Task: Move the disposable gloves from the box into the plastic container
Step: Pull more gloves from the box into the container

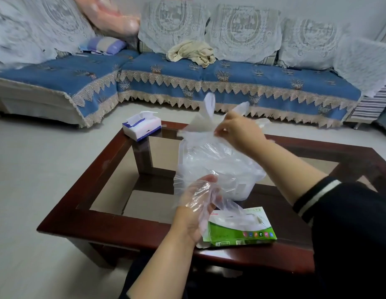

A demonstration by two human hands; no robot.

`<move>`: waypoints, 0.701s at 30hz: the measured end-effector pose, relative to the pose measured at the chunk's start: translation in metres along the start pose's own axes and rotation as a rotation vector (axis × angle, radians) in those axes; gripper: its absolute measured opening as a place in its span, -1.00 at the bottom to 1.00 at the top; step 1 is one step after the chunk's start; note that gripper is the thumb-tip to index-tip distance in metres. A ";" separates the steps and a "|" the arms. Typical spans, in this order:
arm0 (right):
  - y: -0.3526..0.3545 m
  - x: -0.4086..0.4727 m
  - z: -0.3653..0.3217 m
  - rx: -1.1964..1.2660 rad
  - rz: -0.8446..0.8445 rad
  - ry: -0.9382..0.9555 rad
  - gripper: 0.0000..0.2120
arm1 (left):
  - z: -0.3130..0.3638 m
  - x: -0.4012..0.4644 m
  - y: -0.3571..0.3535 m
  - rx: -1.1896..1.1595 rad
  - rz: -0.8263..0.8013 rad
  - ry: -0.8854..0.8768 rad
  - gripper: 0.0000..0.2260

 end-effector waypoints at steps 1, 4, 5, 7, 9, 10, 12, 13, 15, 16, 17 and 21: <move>-0.016 0.002 0.002 -0.038 -0.054 0.001 -0.81 | 0.001 -0.001 0.000 0.000 -0.006 0.002 -0.84; -0.053 0.007 0.009 -0.116 -0.218 -0.034 -0.82 | 0.002 -0.002 0.001 0.006 -0.034 -0.018 -0.84; -0.064 0.007 0.010 -0.130 -0.273 -0.055 -0.82 | 0.003 -0.002 0.001 0.017 -0.045 -0.027 -0.84; -0.082 0.008 0.012 -0.179 -0.378 -0.105 -0.79 | 0.002 -0.003 0.000 0.028 -0.072 -0.033 -0.84; -0.098 0.007 0.014 -0.269 -0.467 -0.122 -0.76 | 0.002 -0.003 0.001 0.035 -0.091 -0.024 -0.82; -0.105 0.005 0.016 -0.280 -0.524 -0.145 -0.75 | 0.001 -0.003 0.002 0.043 -0.096 -0.020 -0.80; -0.116 0.001 0.021 -0.236 -0.646 -0.195 -0.70 | 0.001 -0.002 0.003 0.050 -0.102 -0.016 -0.79; -0.119 -0.001 0.023 -0.204 -0.700 -0.218 -0.66 | 0.001 -0.002 0.002 0.048 -0.105 -0.013 -0.78; -0.119 -0.005 0.025 -0.143 -0.744 -0.250 -0.57 | 0.000 -0.001 0.003 0.048 -0.111 -0.013 -0.80; -0.116 -0.005 0.025 -0.119 -0.728 -0.260 -0.52 | -0.001 -0.001 0.003 0.046 -0.118 -0.018 -0.81; -0.111 -0.005 0.028 -0.090 -0.706 -0.278 -0.48 | -0.001 0.000 0.002 0.042 -0.117 -0.022 -0.81; -0.093 -0.003 0.038 0.244 -0.612 -0.387 -0.64 | -0.002 0.001 0.001 0.001 -0.108 -0.038 -0.76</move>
Point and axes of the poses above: each hand's wrist, its own x-axis towards the middle knuckle, its own y-axis out of the back of the hand, z = x × y, the point moved 4 cm from there along x, towards the middle knuckle, and after that the axes turned 15 degrees about -y, right-handed, at the moved point
